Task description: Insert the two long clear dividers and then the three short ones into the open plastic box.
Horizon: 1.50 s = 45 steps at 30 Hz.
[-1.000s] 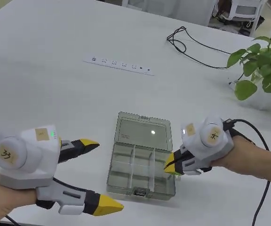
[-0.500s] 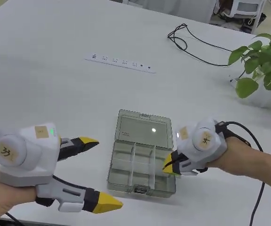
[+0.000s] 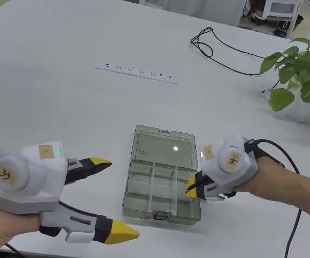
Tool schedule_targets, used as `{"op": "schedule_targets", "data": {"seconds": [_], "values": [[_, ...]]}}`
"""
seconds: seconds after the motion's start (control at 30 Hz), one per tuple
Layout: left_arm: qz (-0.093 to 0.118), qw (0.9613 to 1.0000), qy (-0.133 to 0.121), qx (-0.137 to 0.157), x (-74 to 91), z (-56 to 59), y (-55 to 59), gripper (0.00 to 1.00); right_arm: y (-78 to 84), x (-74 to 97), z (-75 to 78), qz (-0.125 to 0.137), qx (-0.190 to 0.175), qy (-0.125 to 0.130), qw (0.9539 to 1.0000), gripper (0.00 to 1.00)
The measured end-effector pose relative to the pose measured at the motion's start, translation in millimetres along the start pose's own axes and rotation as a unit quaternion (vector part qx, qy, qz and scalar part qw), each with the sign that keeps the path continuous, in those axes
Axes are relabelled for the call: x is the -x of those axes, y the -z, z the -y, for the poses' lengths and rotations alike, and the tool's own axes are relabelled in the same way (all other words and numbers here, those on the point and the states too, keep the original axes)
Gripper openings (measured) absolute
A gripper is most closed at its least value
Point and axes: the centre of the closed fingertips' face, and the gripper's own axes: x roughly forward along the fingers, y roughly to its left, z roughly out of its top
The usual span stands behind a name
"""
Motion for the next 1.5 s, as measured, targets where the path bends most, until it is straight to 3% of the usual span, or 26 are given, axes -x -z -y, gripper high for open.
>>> {"op": "schedule_targets", "data": {"seconds": [0.4,0.83,1.2,1.37,1.5], "values": [[-0.005,1.0000,0.000,-0.004,1.6,-1.1,1.0,0.96,3.6,29.6,-0.2,0.029,-0.031,0.030,0.9986,0.17],[-0.017,0.9998,0.003,-0.012,3.8,-3.2,1.9,0.98,20.5,68.1,-4.4,0.069,-0.091,0.078,0.9903,0.25],[-0.025,0.9995,0.004,-0.019,3.1,-6.2,1.7,1.00,39.6,81.0,-19.7,0.100,-0.145,0.112,0.9780,0.35],[-0.028,0.9995,0.002,-0.018,2.4,-8.6,2.3,1.00,44.1,84.2,-25.9,0.131,-0.171,0.124,0.9685,0.43],[-0.030,0.9994,0.003,-0.016,0.9,-8.3,4.0,1.00,51.0,85.2,-32.4,0.143,-0.187,0.128,0.9635,0.48]]}}
